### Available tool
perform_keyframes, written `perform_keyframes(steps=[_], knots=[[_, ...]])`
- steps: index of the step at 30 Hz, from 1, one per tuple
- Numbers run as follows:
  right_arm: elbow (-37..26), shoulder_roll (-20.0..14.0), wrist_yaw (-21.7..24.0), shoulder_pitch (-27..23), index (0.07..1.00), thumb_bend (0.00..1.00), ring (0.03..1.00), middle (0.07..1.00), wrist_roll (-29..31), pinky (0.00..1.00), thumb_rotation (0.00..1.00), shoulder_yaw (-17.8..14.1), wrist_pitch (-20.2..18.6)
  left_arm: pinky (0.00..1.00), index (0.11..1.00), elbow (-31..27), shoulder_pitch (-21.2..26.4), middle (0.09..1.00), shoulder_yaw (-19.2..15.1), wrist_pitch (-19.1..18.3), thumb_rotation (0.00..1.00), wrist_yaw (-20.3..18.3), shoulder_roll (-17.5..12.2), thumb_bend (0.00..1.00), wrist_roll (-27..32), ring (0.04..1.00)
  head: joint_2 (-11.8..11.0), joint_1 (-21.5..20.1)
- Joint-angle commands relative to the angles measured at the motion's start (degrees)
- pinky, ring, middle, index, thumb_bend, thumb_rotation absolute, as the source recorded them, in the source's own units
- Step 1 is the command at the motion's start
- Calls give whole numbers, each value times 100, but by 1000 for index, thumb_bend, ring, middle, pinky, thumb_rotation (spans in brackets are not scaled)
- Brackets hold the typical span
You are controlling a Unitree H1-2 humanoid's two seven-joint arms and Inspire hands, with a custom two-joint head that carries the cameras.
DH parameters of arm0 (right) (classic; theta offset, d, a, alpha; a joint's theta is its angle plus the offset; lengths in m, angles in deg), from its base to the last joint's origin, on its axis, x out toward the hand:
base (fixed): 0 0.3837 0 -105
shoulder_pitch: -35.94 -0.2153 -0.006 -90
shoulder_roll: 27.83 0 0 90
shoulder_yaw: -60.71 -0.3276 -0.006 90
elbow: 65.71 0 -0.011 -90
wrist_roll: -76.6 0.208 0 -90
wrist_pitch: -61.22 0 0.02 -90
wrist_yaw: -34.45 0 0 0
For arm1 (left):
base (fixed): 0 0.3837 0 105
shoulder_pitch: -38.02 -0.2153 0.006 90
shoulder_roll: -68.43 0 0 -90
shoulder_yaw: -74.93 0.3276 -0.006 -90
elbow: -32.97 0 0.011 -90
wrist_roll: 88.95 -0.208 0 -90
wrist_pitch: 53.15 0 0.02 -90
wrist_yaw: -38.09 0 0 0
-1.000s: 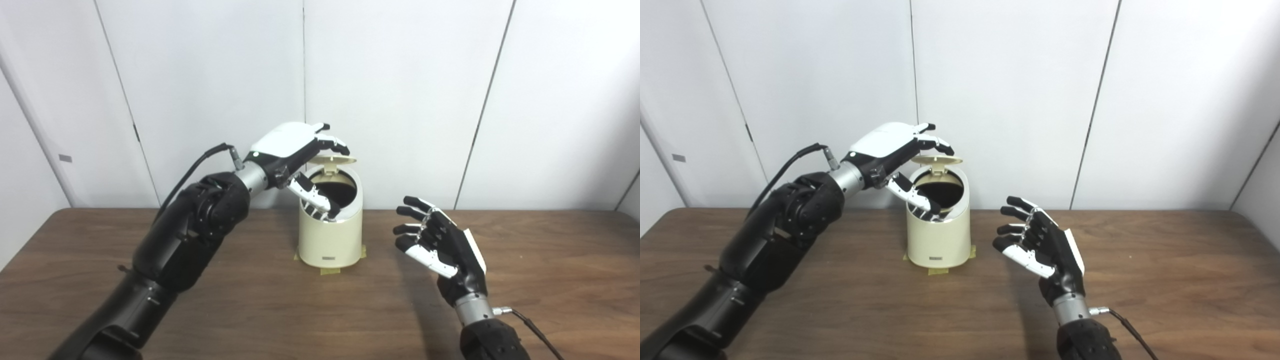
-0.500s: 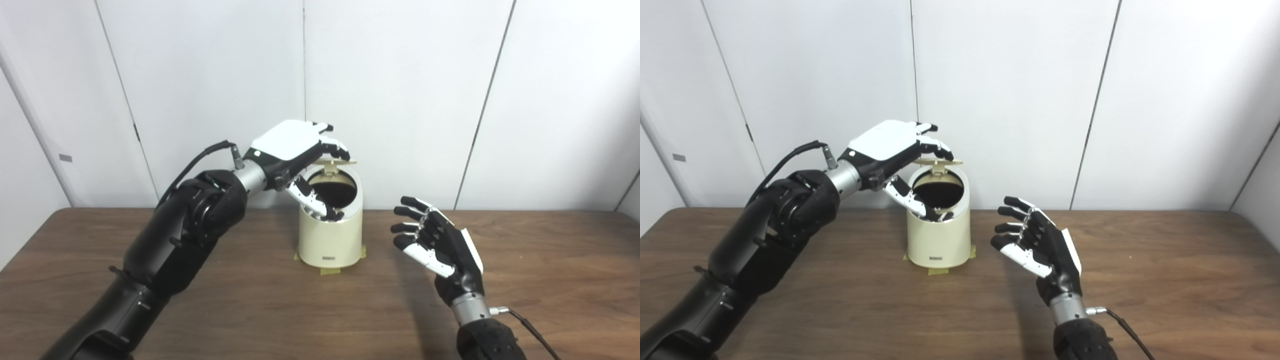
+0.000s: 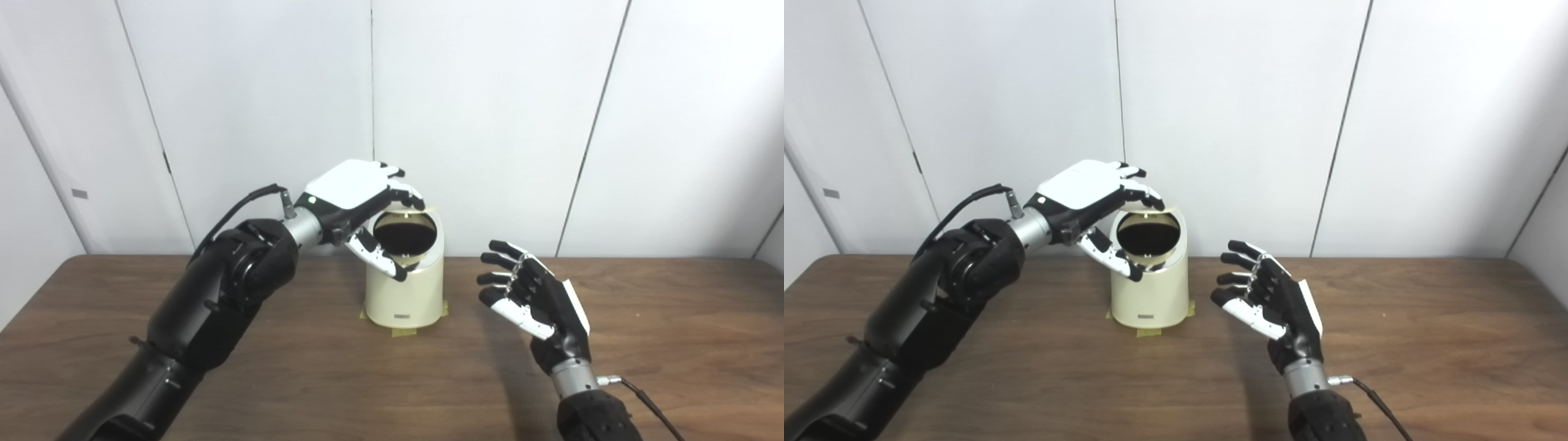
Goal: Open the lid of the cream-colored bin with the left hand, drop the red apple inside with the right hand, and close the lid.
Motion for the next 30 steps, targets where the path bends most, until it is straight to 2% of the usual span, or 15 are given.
perform_keyframes(steps=[1,6,12,20,25,30], knots=[[-142,4,-31,-293,728,840,602,715,-27,524,342,11,224,1000,801,-4,120,806,-112,-59,388,26,-101,948,83,960,13,-11],[-218,37,-66,-284,721,837,588,711,-54,512,332,15,147,1000,801,-5,-6,806,-128,-82,408,-1,-94,952,97,960,38,-27],[-282,36,-76,-268,723,823,610,716,-73,519,329,25,95,1000,798,-58,-176,795,-120,-102,354,-2,-83,927,149,961,60,-33],[-312,40,-85,-273,717,827,608,709,-85,527,320,27,76,1000,789,-9,-380,789,-86,-2,336,59,-50,912,259,957,130,-46],[-318,41,-38,-277,718,825,613,709,-5,533,314,18,89,1000,786,-40,-524,787,65,117,320,182,-45,913,13,951,174,-46],[-367,46,-55,-281,712,828,601,707,-1,520,312,29,53,1000,801,-110,-685,792,407,237,301,423,-72,899,-609,951,190,-47]])
